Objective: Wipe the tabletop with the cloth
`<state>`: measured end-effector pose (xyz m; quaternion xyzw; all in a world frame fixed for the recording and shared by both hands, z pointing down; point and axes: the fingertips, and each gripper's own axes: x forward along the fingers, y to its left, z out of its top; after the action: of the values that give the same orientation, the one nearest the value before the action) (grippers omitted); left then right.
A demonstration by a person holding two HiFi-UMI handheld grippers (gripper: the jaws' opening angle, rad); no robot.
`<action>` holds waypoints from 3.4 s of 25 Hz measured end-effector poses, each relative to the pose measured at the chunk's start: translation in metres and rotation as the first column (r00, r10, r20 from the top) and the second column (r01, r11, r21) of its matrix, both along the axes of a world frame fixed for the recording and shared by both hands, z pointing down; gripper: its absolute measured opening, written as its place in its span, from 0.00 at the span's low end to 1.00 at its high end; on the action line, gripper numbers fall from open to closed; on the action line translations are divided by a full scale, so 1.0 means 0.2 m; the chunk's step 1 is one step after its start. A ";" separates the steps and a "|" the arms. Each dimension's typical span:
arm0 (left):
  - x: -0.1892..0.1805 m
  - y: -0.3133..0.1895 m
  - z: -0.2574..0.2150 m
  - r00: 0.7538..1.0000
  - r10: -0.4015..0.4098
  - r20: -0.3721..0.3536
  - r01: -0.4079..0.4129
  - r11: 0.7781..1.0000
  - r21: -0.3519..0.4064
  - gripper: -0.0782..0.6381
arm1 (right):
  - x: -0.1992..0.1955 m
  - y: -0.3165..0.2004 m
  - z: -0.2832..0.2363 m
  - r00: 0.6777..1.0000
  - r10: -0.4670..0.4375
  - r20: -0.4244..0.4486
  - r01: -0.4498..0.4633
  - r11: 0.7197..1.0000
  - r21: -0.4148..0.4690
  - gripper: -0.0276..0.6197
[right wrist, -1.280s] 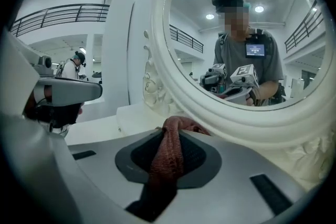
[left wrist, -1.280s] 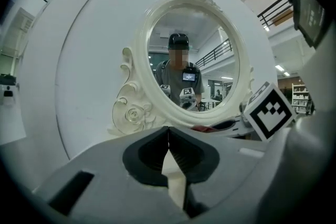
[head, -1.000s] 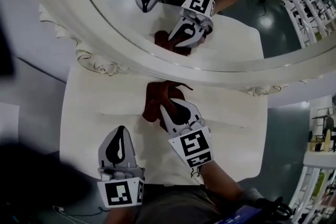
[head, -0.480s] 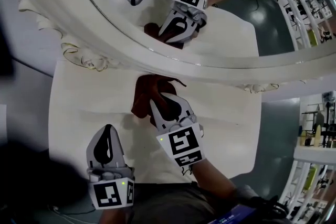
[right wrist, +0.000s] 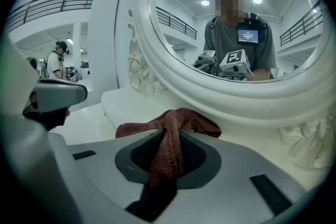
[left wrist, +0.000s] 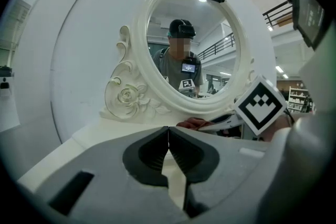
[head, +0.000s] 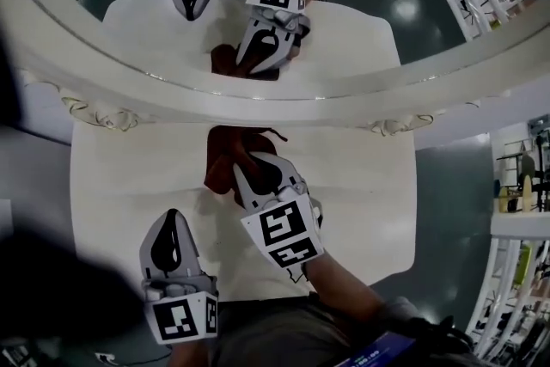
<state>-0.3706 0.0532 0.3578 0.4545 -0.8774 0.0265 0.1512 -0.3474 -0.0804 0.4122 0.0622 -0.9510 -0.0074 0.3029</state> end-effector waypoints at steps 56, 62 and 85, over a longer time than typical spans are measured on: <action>1.18 -1.04 -0.19 0.929 0.360 0.084 -0.356 0.933 -0.051 0.13 | 1.40 -0.97 0.01 0.942 0.336 -0.003 -0.336 0.941 -0.046 0.15; 1.38 -1.20 -0.24 0.899 0.427 0.101 -0.426 0.904 -0.027 0.13 | 1.72 -1.17 -0.01 0.895 0.446 -0.020 -0.446 0.895 -0.007 0.15; 1.10 -0.74 -0.38 0.949 0.281 0.146 -0.297 0.950 0.101 0.13 | 1.45 -0.87 -0.48 0.925 0.363 0.116 -0.379 0.908 0.180 0.15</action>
<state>-0.1507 -0.0958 0.2813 0.5839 -0.8092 0.0241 0.0604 -0.0573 -0.2550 0.3155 0.2720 -0.9275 -0.0424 0.2530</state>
